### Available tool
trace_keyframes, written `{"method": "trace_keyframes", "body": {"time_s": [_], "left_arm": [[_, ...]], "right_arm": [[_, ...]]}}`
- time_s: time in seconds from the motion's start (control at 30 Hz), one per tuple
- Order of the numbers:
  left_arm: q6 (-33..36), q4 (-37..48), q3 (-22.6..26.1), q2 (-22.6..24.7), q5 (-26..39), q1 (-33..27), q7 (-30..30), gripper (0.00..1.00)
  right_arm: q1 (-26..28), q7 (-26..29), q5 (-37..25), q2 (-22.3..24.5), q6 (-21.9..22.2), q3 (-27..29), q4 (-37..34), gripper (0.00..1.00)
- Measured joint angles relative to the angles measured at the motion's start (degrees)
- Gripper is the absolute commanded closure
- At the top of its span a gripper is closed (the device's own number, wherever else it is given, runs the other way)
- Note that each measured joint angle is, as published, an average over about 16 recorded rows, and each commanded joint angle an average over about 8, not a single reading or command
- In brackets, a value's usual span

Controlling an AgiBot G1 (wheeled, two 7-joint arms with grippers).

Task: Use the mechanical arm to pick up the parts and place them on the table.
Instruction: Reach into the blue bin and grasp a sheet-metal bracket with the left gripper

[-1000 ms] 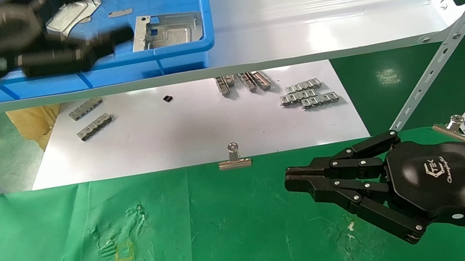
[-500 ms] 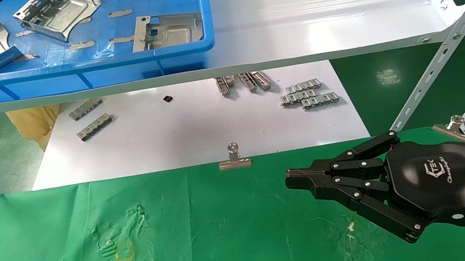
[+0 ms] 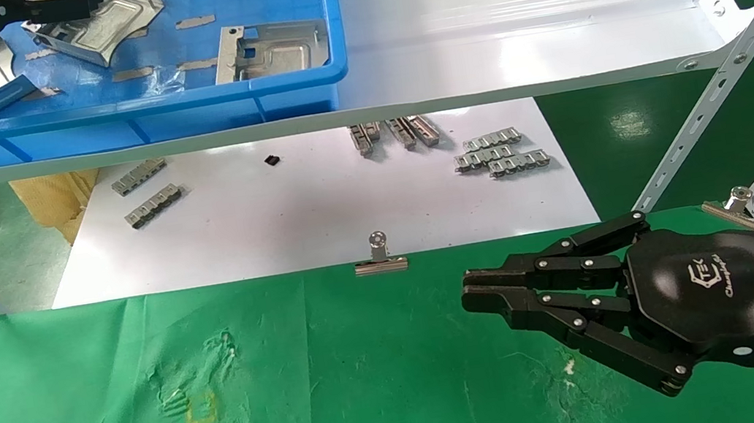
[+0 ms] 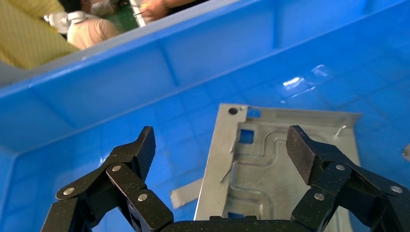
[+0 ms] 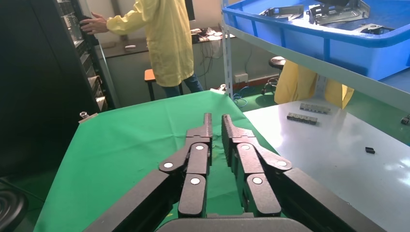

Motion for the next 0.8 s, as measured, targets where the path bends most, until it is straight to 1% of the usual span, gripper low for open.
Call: {"method": "trace_keyframes", "body": {"time_s": [0.23, 0.8], "left_arm": [[-0.1, 1.0, 0.3, 0.1, 0.5, 0.1, -0.7, 1.00], [3.5, 1.0, 0.8, -1.0, 1.1, -0.1, -1.6, 1.00]], "right_arm": [[0.0, 0.0, 0.0, 0.0, 0.0, 0.0, 0.0, 0.00], [0.0, 0.0, 0.0, 0.0, 0.0, 0.0, 0.0, 0.00]]}}
